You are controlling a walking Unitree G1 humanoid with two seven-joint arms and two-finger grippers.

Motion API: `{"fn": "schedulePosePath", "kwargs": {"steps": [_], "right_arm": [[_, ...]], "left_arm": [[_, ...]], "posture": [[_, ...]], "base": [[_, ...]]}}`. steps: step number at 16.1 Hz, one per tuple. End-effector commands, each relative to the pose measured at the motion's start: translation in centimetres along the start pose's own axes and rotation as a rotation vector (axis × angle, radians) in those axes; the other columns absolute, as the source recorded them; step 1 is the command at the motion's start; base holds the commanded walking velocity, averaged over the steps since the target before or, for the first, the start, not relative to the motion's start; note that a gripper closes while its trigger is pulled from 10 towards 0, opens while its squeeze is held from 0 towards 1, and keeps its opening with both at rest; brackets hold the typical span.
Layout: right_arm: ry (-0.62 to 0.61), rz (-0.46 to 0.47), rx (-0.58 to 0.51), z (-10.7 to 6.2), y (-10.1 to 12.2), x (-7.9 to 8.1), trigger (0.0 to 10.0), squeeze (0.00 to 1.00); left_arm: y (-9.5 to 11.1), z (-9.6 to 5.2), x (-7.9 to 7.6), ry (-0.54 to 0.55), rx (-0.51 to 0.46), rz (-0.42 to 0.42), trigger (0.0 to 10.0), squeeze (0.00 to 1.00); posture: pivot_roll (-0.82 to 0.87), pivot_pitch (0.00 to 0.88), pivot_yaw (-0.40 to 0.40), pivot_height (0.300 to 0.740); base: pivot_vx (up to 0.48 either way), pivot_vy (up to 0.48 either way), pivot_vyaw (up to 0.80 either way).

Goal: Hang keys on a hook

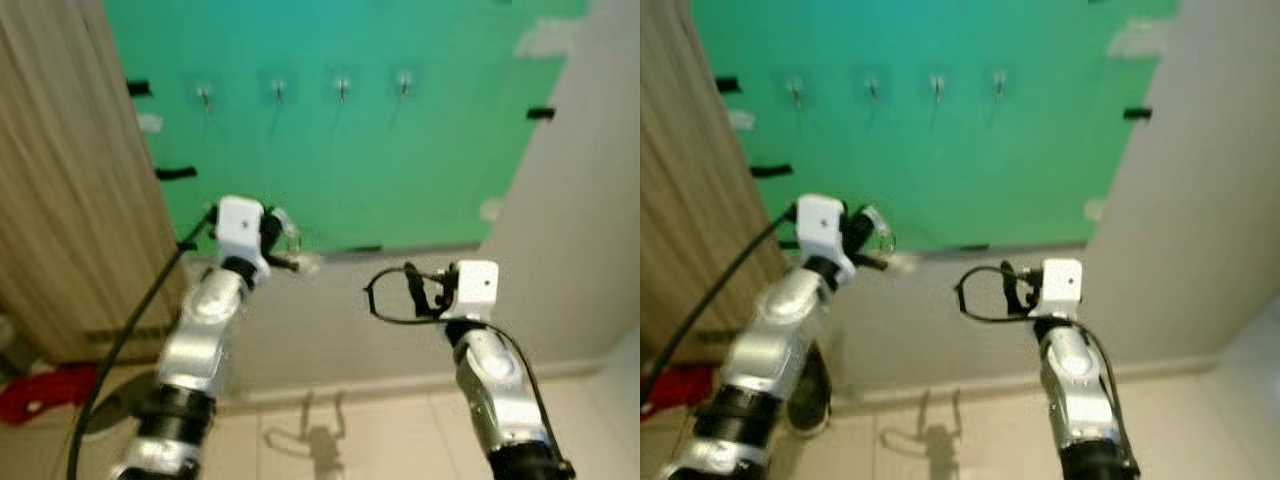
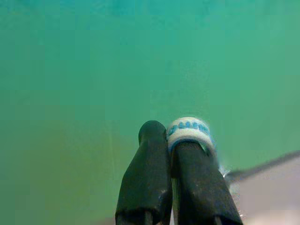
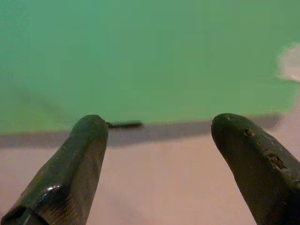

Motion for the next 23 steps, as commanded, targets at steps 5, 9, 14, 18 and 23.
{"fn": "schedulePosePath", "kwargs": {"steps": [5, 9, 14, 18, 23], "right_arm": [[0.057, 0.007, 0.016, -0.1, -0.4, 1.5, 10.0, 0.0], [0.075, 0.022, 0.02, 0.3, -0.4, 2.3, 10.0, 0.0], [0.08, 0.034, 0.028, -0.2, -0.8, 2.5, 10.0, 0.0], [0.083, 0.035, 0.035, -0.5, -1.2, 2.7, 10.0, 0.0], [0.082, 0.034, 0.042, -0.6, -1.4, 2.8, 10.0, 0.0]], "left_arm": [[7.1, 1.3, 2.2, -0.104, -0.111, 0.096, 10.0, 0.0], [10.3, 4.7, 4.6, 0.007, -0.093, 0.236, 10.0, 0.0], [12.0, 6.8, 6.3, 0.101, -0.088, 0.251, 10.0, 0.0], [14.2, 7.3, 6.2, 0.107, -0.171, 0.263, 10.0, 0.0], [17.7, 6.6, 6.9, 0.199, -0.327, 0.483, 10.0, 0.0]], "posture": [[-0.05, 0.0, -0.018, 0.74], [-0.06, 0.0, -0.003, 0.74], [-0.08, 0.0, 0.017, 0.74], [-0.09, 0.0, 0.028, 0.74], [-0.09, 0.0, 0.025, 0.74]], "base": [[0.0, 0.0, 0.0], [0.0, 0.0, 0.0], [0.0, 0.0, 0.0], [0.0, 0.0, 0.0], [0.0, 0.0, 0.0]]}}
Point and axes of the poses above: a point about 5 cm out from each wrist's last joint towards the gripper, its own z axis pointing out of the wrist towards the gripper, its own y axis along the axis of the wrist's last joint, x = y × z, the point moved 4 cm from there along z, pointing out of the wrist towards the gripper, and after that the axes turned 3 degrees about z, right-handed, at the moved point
